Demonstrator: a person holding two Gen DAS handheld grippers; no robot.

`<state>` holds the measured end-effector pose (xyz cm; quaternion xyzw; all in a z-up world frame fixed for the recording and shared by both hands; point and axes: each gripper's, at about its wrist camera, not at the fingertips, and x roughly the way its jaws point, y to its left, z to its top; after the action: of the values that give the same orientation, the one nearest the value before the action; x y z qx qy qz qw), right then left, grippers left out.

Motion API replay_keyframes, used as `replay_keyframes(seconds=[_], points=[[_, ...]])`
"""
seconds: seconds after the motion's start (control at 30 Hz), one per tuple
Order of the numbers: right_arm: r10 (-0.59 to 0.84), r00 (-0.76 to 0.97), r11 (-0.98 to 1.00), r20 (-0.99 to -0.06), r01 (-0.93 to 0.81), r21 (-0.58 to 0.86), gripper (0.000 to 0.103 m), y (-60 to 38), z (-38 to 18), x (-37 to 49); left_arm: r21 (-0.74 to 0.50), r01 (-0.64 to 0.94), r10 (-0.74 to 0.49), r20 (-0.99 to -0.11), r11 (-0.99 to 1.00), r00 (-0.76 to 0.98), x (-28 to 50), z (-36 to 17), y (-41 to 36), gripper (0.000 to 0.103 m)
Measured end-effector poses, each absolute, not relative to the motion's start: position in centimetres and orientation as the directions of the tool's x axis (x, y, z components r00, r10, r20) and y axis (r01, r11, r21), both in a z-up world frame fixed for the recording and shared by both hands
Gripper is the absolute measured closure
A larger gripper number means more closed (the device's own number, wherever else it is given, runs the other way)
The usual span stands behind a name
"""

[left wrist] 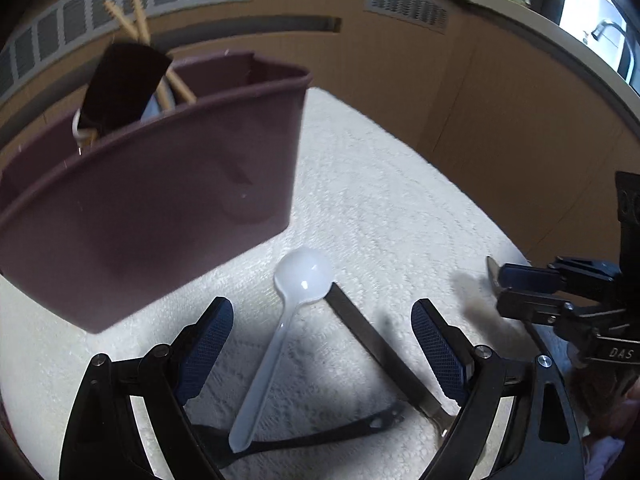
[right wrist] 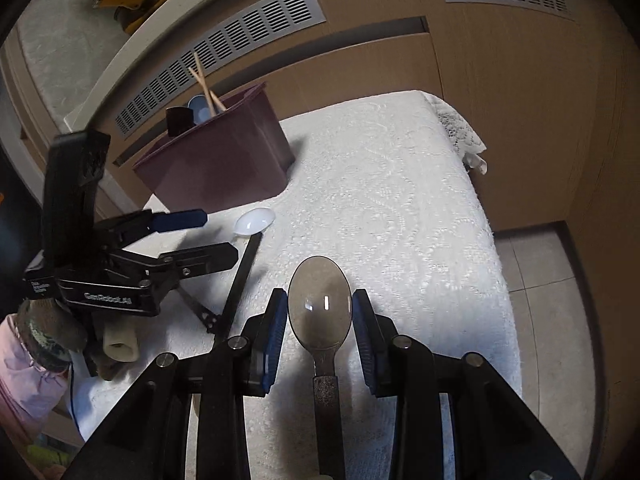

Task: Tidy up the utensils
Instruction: 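Hold the dark spoon in the right tool while the left tool grasps the white plastic spoon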

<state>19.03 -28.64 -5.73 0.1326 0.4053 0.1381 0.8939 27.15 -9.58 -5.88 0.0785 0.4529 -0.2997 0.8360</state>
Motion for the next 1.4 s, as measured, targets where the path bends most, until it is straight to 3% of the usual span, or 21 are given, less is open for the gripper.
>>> replay_keyframes(seconds=[0.07, 0.23, 0.4, 0.77, 0.9, 0.93, 0.97, 1.0, 1.07, 1.27, 1.3, 1.4], points=[[0.359, 0.633, 0.923, -0.686, -0.134, 0.36, 0.072, -28.9, -5.8, 19.1, -0.16, 0.543, -0.409, -0.832, 0.824, 0.375, 27.8, -6.9, -9.3, 0.012], [0.364, 0.63, 0.922, -0.686, -0.141, 0.36, 0.072, -28.7, -5.8, 19.1, -0.162, 0.53, -0.406, -0.83, 0.832, 0.383, 27.2, -6.9, -9.2, 0.0], [0.364, 0.63, 0.922, -0.686, -0.14, 0.361, 0.072, -28.7, -5.9, 19.1, 0.001, 0.56, -0.282, -0.863, 0.828, 0.418, 25.9, -7.2, -11.0, 0.0], [0.364, 0.627, 0.922, -0.688, -0.136, 0.364, 0.072, -28.8, -5.9, 19.0, -0.016, 0.566, -0.242, -0.914, 0.824, 0.326, 27.5, -5.7, -12.1, 0.0], [0.368, 0.631, 0.919, -0.682, -0.137, 0.37, 0.072, -29.0, -5.9, 18.8, -0.091, 0.589, -0.332, -0.889, 0.803, 0.315, 28.2, -3.4, -11.7, 0.002], [0.37, 0.633, 0.919, -0.681, -0.138, 0.37, 0.072, -29.0, -5.9, 18.8, -0.077, 0.587, -0.338, -0.874, 0.806, 0.349, 28.3, -2.7, -11.7, 0.004], [0.371, 0.633, 0.918, -0.68, -0.139, 0.371, 0.072, -29.0, -5.9, 18.8, -0.051, 0.58, -0.32, -0.871, 0.813, 0.372, 28.4, -2.2, -11.9, 0.014], [0.373, 0.632, 0.917, -0.68, -0.141, 0.373, 0.072, -29.0, -6.0, 18.8, -0.028, 0.572, -0.287, -0.884, 0.82, 0.368, 28.6, -2.2, -12.4, 0.032], [0.378, 0.631, 0.916, -0.678, -0.146, 0.375, 0.071, -29.0, -6.0, 18.8, -0.044, 0.578, -0.262, -0.917, 0.815, 0.3, 29.3, -2.8, -13.3, 0.048], [0.384, 0.635, 0.913, -0.67, -0.154, 0.378, 0.071, -29.0, -5.8, 18.6, -0.045, 0.554, -0.241, -0.927, 0.831, 0.287, 30.7, -2.7, -14.4, 0.049], [0.385, 0.635, 0.913, -0.67, -0.155, 0.378, 0.07, -29.0, -5.8, 18.6, -0.059, 0.539, -0.245, -0.928, 0.84, 0.28, 31.1, -2.5, -14.3, 0.057], [0.388, 0.633, 0.912, -0.67, -0.159, 0.378, 0.07, -29.0, -5.9, 18.7, -0.039, 0.529, -0.225, -0.93, 0.848, 0.291, 31.8, -2.5, -14.4, 0.065]])
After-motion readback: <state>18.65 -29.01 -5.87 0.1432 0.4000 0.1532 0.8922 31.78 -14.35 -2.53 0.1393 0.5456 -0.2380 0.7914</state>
